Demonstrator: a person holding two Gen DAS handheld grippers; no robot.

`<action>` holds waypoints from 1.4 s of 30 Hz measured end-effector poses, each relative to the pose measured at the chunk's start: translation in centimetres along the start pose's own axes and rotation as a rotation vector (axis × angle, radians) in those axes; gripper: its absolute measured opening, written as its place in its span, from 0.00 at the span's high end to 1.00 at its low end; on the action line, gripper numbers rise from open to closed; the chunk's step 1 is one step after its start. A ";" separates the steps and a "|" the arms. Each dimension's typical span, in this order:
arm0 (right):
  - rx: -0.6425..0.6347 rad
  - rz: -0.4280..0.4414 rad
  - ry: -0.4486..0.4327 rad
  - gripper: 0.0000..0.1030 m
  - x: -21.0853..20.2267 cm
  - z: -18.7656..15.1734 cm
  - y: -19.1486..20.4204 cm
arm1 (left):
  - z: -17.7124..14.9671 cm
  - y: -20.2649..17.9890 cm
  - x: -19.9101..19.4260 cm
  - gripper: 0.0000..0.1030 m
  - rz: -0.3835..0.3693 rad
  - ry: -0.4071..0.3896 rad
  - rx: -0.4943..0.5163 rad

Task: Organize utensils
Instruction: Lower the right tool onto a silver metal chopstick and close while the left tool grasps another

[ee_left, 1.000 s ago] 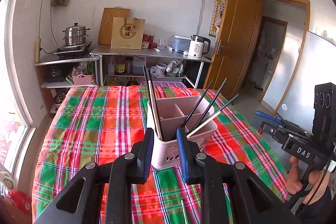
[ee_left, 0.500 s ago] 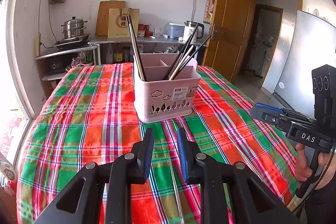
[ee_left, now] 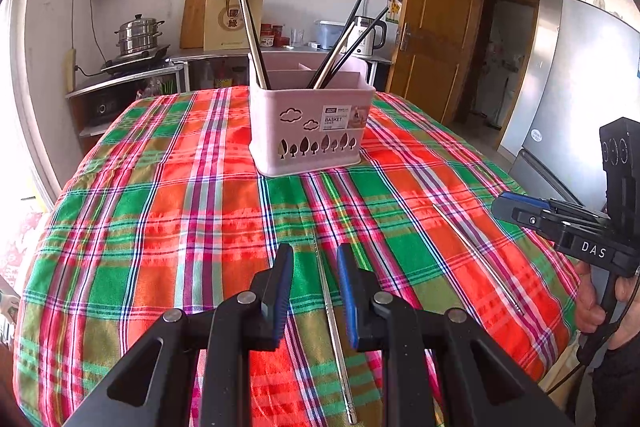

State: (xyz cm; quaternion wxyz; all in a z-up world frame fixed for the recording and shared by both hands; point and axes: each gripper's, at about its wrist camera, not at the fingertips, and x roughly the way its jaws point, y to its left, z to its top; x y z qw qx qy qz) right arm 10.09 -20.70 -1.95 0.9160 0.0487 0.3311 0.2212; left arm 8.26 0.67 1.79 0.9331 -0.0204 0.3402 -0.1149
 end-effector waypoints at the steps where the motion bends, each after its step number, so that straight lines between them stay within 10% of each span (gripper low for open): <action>1: 0.003 -0.003 0.006 0.71 0.0 -0.3 -0.1 | -0.3 0.1 0.1 0.79 0.001 0.005 -0.002; 42: -0.015 -0.164 0.224 0.71 7.8 -0.2 -3.7 | 0.8 -0.8 10.7 0.79 -0.006 0.234 0.014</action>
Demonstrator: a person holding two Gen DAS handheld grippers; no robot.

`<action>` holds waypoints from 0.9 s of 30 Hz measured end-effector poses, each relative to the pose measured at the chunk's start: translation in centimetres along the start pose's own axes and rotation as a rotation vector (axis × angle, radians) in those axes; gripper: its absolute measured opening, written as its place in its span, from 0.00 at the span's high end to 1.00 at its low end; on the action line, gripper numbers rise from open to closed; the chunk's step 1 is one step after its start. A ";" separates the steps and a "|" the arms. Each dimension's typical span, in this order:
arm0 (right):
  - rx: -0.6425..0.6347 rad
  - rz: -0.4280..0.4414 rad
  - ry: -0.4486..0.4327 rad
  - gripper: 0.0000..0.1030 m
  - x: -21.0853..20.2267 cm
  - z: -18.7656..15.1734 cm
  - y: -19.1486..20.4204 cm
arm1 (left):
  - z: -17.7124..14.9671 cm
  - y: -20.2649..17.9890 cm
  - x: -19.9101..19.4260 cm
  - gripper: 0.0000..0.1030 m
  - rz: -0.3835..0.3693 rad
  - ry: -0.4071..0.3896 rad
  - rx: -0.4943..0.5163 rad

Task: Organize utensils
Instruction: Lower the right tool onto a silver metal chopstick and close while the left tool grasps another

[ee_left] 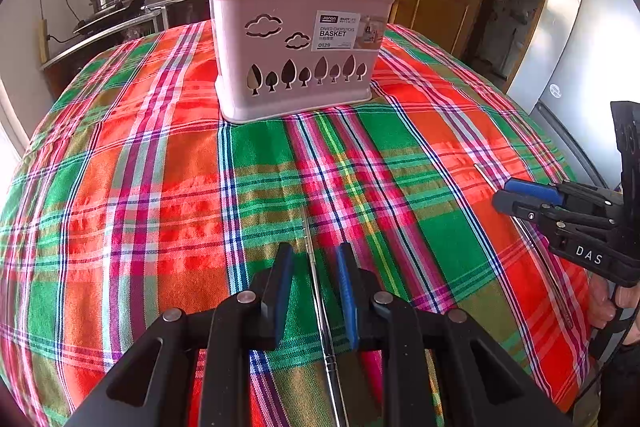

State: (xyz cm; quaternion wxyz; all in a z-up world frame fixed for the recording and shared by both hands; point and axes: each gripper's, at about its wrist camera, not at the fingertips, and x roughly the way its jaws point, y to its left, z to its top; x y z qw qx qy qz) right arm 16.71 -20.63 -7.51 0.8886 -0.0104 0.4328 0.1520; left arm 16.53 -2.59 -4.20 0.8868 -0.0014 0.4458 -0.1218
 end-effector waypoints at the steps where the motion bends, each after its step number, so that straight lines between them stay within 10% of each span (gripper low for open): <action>1: -0.007 -0.005 0.001 0.71 0.1 0.1 0.2 | 0.0 0.0 0.0 0.79 0.000 -0.003 -0.003; 27: -0.085 -0.029 0.006 0.88 1.1 0.7 1.8 | 0.0 -0.5 0.2 0.94 0.079 -0.008 0.037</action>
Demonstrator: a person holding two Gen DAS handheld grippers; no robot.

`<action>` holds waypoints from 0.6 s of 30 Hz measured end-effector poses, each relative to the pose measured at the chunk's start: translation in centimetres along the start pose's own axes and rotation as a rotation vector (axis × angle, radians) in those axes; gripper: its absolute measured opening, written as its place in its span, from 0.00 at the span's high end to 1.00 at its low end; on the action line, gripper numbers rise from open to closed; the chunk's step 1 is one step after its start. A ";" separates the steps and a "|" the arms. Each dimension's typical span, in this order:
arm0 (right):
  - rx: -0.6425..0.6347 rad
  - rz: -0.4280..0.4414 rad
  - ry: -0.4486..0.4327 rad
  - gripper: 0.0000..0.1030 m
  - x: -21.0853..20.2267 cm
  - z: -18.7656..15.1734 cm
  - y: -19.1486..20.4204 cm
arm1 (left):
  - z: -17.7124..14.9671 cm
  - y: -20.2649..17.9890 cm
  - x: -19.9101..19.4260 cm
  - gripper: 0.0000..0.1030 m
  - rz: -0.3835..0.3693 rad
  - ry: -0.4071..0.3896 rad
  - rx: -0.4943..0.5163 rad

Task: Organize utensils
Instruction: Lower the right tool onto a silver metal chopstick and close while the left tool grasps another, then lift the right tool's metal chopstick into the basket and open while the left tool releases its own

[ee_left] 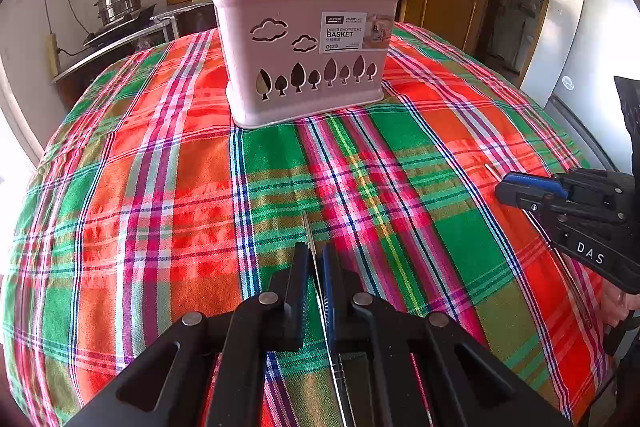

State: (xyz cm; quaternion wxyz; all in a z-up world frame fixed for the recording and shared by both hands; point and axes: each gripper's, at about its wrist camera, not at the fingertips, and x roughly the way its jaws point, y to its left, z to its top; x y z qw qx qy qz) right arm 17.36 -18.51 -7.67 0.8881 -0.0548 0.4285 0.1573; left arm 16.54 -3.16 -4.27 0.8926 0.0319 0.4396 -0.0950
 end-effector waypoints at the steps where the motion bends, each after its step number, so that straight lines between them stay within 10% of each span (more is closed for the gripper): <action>1: 0.000 0.004 0.000 0.89 0.0 0.0 0.0 | 0.1 0.0 0.1 0.94 0.002 0.004 0.004; 18: 0.051 0.097 -0.019 0.96 -1.3 0.7 0.0 | 0.7 1.2 -1.2 0.96 -0.082 0.013 -0.042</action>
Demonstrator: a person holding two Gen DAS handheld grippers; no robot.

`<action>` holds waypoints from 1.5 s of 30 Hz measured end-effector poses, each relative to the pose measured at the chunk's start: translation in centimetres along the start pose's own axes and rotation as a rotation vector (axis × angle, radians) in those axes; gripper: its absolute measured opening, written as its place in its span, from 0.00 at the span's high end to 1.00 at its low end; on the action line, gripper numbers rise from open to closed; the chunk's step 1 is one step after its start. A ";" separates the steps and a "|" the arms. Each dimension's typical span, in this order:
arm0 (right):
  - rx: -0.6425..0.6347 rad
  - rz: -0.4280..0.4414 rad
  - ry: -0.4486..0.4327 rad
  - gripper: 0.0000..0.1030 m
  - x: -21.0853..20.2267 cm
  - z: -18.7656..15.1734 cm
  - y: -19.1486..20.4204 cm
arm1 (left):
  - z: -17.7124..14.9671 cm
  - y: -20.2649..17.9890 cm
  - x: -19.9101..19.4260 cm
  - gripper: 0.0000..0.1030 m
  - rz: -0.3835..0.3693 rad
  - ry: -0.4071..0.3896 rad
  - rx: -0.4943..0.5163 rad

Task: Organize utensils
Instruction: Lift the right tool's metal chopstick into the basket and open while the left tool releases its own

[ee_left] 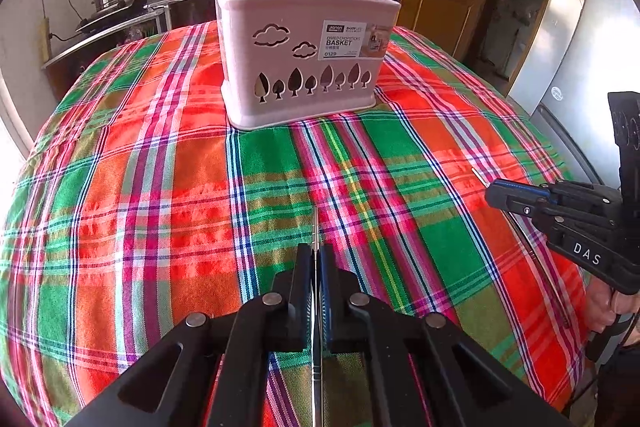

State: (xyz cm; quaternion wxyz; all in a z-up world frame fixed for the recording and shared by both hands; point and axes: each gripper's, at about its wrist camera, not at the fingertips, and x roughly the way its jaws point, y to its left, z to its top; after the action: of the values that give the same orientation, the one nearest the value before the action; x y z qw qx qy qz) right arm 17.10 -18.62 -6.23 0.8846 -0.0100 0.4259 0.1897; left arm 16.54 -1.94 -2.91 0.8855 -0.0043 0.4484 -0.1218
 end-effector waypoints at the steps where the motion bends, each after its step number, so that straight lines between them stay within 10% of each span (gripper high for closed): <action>1: -0.005 0.005 -0.008 0.96 -0.3 0.2 0.2 | 0.1 0.0 -0.4 0.96 -0.001 -0.008 0.002; 28: -0.019 0.029 -0.265 0.96 -9.3 4.8 1.6 | 4.8 0.4 -10.4 0.96 -0.025 -0.221 0.024; 45: -0.052 0.028 -0.272 0.96 -11.1 3.2 2.0 | 2.2 0.3 -12.7 0.96 -0.028 -0.233 0.052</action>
State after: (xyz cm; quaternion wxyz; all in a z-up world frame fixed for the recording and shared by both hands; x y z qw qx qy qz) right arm 12.54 -19.82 4.52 0.9308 -0.0010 0.2973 0.2126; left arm 11.14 0.90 8.51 0.9297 -0.0019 0.3389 -0.1443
